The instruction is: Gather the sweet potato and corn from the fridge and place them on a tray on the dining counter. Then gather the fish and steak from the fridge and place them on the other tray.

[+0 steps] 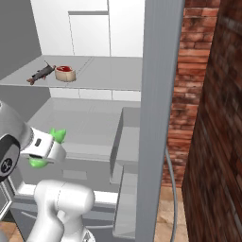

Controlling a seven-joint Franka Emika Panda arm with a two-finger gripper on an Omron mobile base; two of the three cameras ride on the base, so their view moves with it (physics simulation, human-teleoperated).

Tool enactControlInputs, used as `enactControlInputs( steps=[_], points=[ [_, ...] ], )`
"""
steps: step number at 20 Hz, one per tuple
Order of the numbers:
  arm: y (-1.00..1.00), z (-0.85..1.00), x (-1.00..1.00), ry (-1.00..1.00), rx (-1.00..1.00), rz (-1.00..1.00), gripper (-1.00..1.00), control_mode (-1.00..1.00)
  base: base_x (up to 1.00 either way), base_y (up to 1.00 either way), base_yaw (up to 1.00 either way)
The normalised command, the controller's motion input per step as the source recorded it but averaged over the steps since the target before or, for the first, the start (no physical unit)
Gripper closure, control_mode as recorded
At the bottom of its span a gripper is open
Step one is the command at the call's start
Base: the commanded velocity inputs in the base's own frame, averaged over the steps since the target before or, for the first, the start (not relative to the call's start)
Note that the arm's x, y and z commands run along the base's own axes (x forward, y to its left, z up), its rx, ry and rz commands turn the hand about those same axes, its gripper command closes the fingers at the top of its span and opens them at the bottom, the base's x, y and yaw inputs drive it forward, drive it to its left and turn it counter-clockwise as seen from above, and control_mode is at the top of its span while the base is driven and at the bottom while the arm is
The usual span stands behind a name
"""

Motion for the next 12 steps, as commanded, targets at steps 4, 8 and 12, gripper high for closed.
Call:
enactControlInputs(
  steps=[4, 8, 12],
  points=[
    [0.0, 0.0, 0.0, 0.0, 0.0, 0.0, 1.0, -1.0, 0.0, 0.0, 0.0],
    [0.0, 0.0, -0.07, -0.03, 0.0, 0.0, 1.0, -1.0, 0.0, 0.0, 0.0],
    [0.0, 0.0, -0.2, -0.02, 0.0, 0.0, 1.0, 1.0, -0.14, 0.0, 0.0]
  ],
)
